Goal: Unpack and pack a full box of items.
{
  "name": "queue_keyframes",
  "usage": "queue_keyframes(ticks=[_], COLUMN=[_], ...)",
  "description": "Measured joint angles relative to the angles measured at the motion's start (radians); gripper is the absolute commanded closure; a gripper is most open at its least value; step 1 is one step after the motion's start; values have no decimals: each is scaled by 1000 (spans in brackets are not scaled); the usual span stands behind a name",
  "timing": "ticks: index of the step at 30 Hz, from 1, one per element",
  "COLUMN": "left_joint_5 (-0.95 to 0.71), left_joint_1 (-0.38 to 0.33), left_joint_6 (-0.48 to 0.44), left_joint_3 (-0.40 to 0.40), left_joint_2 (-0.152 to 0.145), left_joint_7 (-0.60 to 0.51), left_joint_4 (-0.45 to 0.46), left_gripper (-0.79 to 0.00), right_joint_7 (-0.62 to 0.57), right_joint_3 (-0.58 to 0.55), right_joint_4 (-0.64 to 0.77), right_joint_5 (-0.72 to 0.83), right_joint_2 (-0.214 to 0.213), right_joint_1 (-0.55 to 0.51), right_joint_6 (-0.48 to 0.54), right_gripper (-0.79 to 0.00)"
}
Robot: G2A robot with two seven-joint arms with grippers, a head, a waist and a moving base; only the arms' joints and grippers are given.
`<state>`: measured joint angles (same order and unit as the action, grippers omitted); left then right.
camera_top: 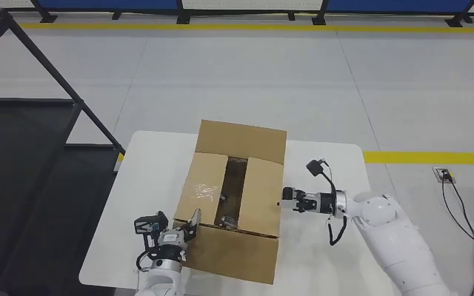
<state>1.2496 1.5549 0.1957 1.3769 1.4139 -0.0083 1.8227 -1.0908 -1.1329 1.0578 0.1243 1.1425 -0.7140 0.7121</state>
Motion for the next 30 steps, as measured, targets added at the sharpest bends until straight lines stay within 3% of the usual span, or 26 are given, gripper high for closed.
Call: queue_keyframes(ticks=[11,17,20,25,30], left_joint_5=[-25,-114,-194,-450,-751], left_joint_1=[25,52,79,172,215], left_joint_6=[-46,-57,-68,-131,-211], left_joint_3=[20,58,104,278,514], left_joint_2=[-4,-4,-4,-6,-16], left_joint_7=[18,64,102,166,88], left_joint_4=[38,97,148,240,170], left_gripper=[-785,-785,-785,-785,-785], right_joint_7=[208,230,230,230,265], right_joint_3=[-28,54,56,55,99], right_joint_4=[103,144,143,143,169], right_joint_5=[122,230,232,231,161], right_joint_2=[5,32,33,32,42], right_joint_1=[-53,-16,-13,-14,-7], right_joint_6=[64,-45,-48,-46,-142], right_gripper=[-785,-785,-785,-785,-785])
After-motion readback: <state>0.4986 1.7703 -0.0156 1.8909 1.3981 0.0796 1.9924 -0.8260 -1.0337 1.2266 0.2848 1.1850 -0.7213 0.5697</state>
